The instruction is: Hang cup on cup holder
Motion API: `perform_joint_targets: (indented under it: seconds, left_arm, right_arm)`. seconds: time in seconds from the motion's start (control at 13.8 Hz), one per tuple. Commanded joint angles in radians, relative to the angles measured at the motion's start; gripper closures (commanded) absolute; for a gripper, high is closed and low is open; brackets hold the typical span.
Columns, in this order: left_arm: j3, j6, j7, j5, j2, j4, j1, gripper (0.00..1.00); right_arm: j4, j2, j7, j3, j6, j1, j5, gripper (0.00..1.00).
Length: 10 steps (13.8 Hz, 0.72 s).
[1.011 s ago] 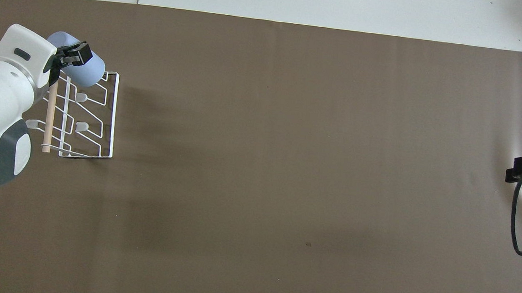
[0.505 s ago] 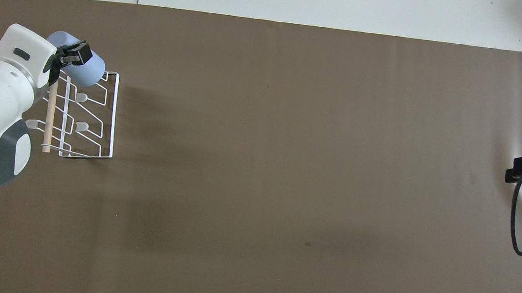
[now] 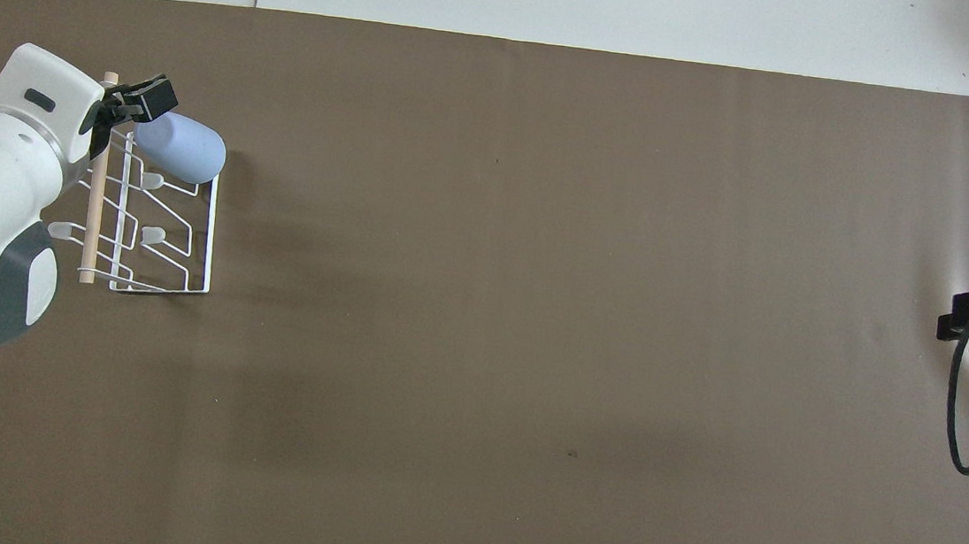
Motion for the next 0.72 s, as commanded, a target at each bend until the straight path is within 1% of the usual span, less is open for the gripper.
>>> perform_joint_targets:
  seconds: [0.0,0.14,0.22,0.29,0.36,0.43,0.51,0.65]
  left_arm:
    - [0.007,0.009,-0.001,0.023,-0.009,-0.006,0.001,0.00]
    - [0.007,-0.002,0.004,0.024,-0.004,0.014,0.001,0.00]
    - [0.007,-0.045,0.007,0.024,0.002,0.033,0.001,0.00]
    - [0.005,-0.133,0.010,0.024,0.005,0.075,-0.001,0.00]
    - [0.004,-0.222,0.022,0.024,0.008,0.118,-0.002,0.10]
    - [0.001,-0.290,0.044,0.024,0.019,0.154,-0.002,0.11]
    - [-0.001,-0.338,0.061,0.024,0.019,0.172,-0.004,0.10]
    - [-0.007,-0.415,0.074,0.013,0.019,0.197,-0.005,0.09]
  right_arm:
    - [-0.035,-0.031,-0.024,0.006,0.007,-0.013,-0.006,0.00]
    - [-0.035,-0.029,-0.024,0.006,0.009,-0.013,-0.006,0.00]
    - [-0.034,-0.029,-0.022,0.006,0.015,-0.011,-0.006,0.00]
    - [-0.020,-0.020,-0.022,0.006,0.039,-0.010,-0.007,0.00]
    - [-0.005,-0.013,-0.022,0.008,0.046,-0.008,-0.009,0.00]
    - [0.009,-0.003,-0.022,0.008,0.046,-0.007,-0.012,0.00]
    - [0.032,0.007,-0.022,0.008,0.046,-0.007,-0.018,0.00]
    - [0.118,0.061,-0.022,0.008,0.017,-0.013,-0.012,0.00]
